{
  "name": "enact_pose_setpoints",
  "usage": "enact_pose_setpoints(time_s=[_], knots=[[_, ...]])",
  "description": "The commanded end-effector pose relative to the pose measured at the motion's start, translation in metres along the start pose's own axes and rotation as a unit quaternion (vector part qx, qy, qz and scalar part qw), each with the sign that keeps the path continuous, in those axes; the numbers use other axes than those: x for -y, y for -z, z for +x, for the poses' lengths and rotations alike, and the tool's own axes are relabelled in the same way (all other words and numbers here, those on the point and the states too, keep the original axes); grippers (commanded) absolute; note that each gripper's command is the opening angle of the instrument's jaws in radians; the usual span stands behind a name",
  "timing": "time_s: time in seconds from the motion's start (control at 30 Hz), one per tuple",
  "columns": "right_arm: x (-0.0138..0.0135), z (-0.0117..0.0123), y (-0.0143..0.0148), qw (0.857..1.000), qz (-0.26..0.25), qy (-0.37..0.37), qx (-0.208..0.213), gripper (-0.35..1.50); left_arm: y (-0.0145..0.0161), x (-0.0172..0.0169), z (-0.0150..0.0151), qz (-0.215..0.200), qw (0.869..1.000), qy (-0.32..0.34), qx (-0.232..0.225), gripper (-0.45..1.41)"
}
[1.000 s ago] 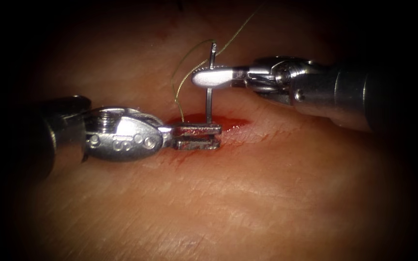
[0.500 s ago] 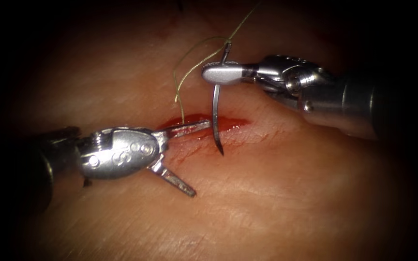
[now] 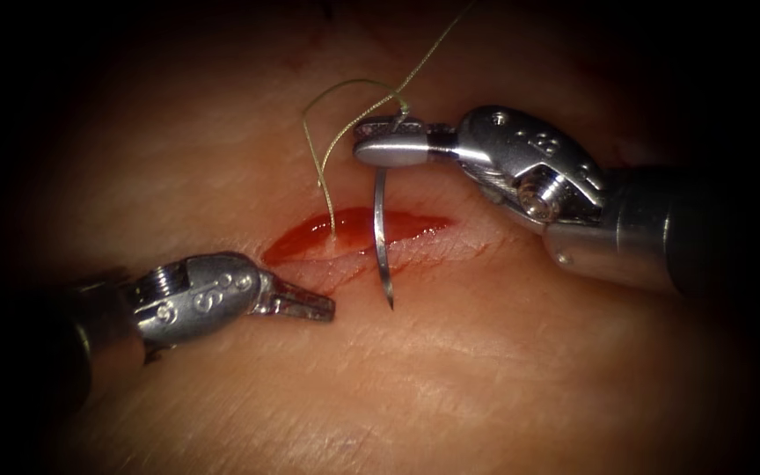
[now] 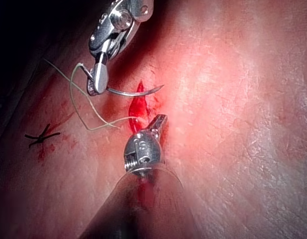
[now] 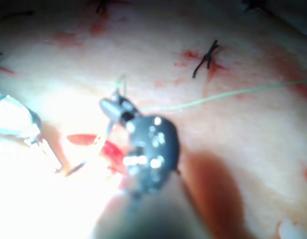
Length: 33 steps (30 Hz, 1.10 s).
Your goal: Wound Closure
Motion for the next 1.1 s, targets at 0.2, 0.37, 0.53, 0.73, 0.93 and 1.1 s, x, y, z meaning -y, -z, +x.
enact_pose_setpoints(time_s=[0.2,0.37,0.53,0.73,0.93,1.1], knots=[[0.0004,-0.0003,-0.0014,0.999,0.005,0.031,-0.001,-0.35,-0.0005,0.0025,-0.0010,0.038,0.999,0.016,0.009,-0.16],[0.0009,0.0000,-0.0015,0.999,0.007,0.050,-0.001,-0.35,-0.0009,0.0039,-0.0019,0.068,0.997,0.028,0.023,-0.16],[0.0011,0.0002,-0.0015,0.998,0.007,0.061,-0.001,-0.35,-0.0016,0.0049,-0.0030,0.089,0.994,0.031,0.047,-0.18],[0.0010,0.0003,-0.0016,0.997,0.006,0.078,-0.001,-0.35,-0.0015,0.0058,-0.0040,0.110,0.991,0.034,0.070,-0.20],[0.0010,0.0003,-0.0019,0.996,0.003,0.090,-0.001,-0.35,-0.0002,0.0082,-0.0048,0.140,0.985,0.045,0.089,-0.27],[0.0010,0.0003,-0.0021,0.996,0.003,0.089,-0.001,-0.35,-0.0006,0.0086,-0.0057,0.136,0.983,0.053,0.107,-0.40]])
